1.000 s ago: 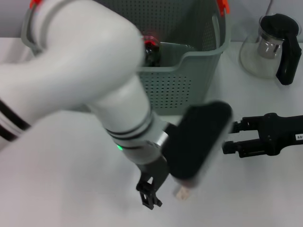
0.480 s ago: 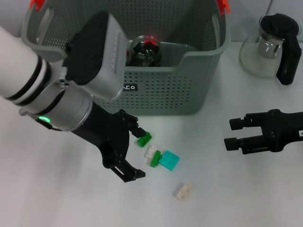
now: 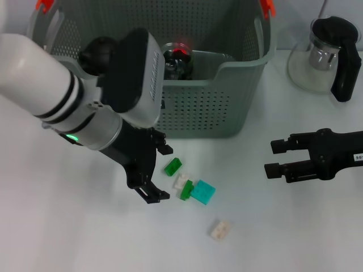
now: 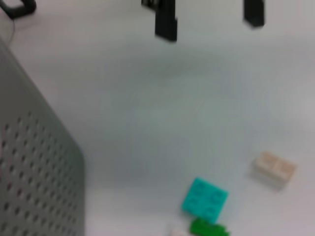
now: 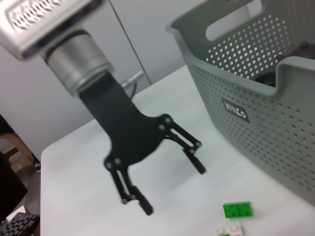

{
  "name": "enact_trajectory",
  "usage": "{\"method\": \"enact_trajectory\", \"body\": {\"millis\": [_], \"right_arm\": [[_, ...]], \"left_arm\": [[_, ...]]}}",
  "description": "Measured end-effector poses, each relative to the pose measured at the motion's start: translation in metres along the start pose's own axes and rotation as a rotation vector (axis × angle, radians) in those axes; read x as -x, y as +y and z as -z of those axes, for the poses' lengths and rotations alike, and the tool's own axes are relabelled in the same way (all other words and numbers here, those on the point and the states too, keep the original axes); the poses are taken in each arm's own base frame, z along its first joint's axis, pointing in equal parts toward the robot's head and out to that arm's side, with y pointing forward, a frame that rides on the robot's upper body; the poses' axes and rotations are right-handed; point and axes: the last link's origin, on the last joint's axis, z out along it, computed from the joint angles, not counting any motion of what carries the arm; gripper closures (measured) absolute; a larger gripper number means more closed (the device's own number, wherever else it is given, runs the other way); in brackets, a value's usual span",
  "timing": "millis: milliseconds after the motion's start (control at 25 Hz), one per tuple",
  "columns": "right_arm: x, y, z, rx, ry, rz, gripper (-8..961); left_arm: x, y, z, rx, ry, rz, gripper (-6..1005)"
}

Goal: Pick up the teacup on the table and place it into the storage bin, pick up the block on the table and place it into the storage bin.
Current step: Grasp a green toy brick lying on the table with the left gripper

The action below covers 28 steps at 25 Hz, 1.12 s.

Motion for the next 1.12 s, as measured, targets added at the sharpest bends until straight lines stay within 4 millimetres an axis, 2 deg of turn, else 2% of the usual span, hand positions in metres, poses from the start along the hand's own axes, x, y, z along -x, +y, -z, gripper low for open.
{"method": "enact_trajectory", "body": {"millis": [440,1120], "right_arm": [[0.001,0.001,-0.004,0.007,0.0,-0.01,132],[0.001,0.0,-0.008,0.004,0.001,-0.033,129]], "left_arm": [[-0.003,-0.018,-0.027,-0.024,-0.153,-0.139,98],[-0.025,-0.018,-0.045,-0.025,-0.253,-0.324,107]]}}
